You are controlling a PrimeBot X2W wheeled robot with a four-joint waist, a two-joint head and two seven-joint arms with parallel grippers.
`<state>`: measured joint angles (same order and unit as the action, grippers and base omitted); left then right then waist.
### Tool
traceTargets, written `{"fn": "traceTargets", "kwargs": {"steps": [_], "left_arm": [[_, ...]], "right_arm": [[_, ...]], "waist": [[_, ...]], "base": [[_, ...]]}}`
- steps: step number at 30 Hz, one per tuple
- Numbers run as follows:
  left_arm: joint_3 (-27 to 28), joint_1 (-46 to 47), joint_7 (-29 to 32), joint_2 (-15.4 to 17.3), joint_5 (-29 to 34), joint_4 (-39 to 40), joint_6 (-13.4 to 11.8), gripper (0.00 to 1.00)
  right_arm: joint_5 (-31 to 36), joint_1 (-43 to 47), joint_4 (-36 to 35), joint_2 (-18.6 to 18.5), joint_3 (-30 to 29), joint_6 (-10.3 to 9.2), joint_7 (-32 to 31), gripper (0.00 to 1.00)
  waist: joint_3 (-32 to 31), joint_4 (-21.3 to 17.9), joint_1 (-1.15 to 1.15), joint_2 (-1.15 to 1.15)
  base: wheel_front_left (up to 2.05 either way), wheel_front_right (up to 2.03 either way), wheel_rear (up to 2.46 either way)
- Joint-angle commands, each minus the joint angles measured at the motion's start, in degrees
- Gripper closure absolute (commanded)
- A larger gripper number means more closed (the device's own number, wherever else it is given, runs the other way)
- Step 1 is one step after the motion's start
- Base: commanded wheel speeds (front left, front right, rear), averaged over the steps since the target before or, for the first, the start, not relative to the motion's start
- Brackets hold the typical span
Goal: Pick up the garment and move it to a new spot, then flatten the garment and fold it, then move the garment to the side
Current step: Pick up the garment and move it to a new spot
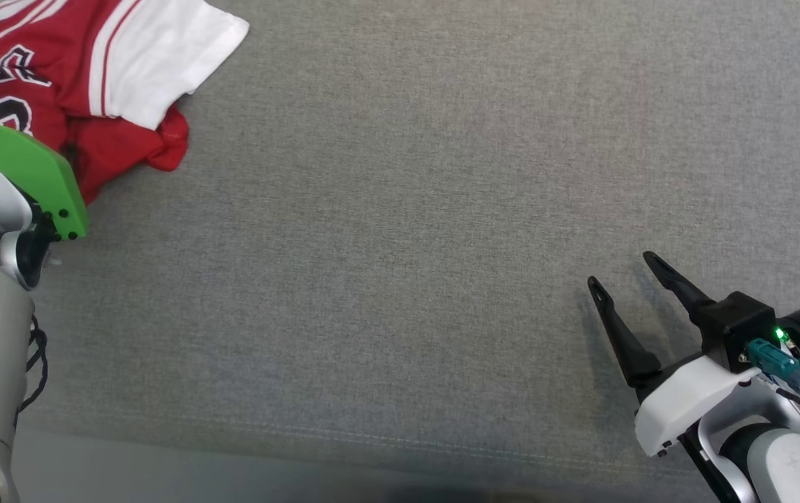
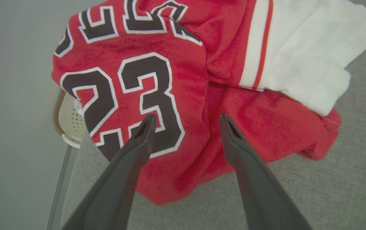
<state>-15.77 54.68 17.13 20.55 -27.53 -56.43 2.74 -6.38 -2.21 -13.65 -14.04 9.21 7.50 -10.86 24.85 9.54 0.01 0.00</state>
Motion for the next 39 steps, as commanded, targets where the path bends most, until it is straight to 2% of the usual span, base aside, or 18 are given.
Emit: {"fn": "traceTargets", "kwargs": {"steps": [1,9,10,11,16,23,28,33,39], "left_arm": [[0.0,1.2,0.0,0.7,0.5,-0.7,-0.6,0.00],[-0.9,2.0,-1.5,0.5,1.6,-5.9,-3.8,0.00],[-1.0,2.0,-1.7,0.3,1.6,-6.5,-3.9,0.59],[-1.1,2.0,-2.1,0.2,1.6,-6.9,-3.9,1.00],[-0.7,2.8,-5.0,-0.2,0.6,-7.8,-3.2,1.00],[-0.7,3.1,-9.0,1.7,0.6,-7.5,-2.2,1.00],[-1.6,4.9,-10.0,1.7,1.6,-5.7,-2.1,1.00],[-3.4,7.3,-10.6,1.6,2.8,-2.2,-1.3,1.00],[-7.6,10.5,-10.1,-0.6,5.3,4.6,0.9,1.00]], "right_arm": [[-0.1,0.4,-0.8,-0.4,0.0,-0.03,-0.2,0.00],[0.3,0.3,-1.8,-0.3,0.0,-0.03,-0.2,0.00],[0.3,0.1,-1.6,-0.4,0.2,-0.03,-0.1,0.00],[0.3,-0.2,-1.5,-0.3,0.3,-0.03,0.0,0.00],[0.2,-0.9,0.2,0.3,0.9,-0.03,0.6,0.00],[-0.6,-2.0,4.0,2.0,2.8,-0.03,2.8,0.00],[-1.3,-2.2,6.8,3.4,3.4,-0.03,4.2,0.00],[-1.9,-1.7,10.4,5.6,4.1,-0.03,6.5,0.00],[-2.5,-1.3,15.0,7.9,4.8,-0.03,9.1,0.00]], "waist": [[3.7,-3.1,-0.01,0.00],[5.2,-3.7,-0.01,0.00],[5.2,-3.7,-0.01,0.00],[5.1,-3.7,-0.01,0.00],[3.5,-3.4,-0.01,0.00],[-1.8,-4.5,-0.01,0.00],[-5.5,-5.3,-0.01,0.00],[-10.6,-7.1,-0.01,0.00],[-16.5,-11.2,-0.01,0.00]], "base": [[0.00,0.00,0.00],[0.00,0.00,0.00],[0.00,0.00,0.00],[0.00,0.00,0.00],[0.00,0.00,0.00],[0.00,0.00,0.00],[0.00,0.00,0.00],[0.00,0.00,0.00],[0.00,0.00,0.00]]}}
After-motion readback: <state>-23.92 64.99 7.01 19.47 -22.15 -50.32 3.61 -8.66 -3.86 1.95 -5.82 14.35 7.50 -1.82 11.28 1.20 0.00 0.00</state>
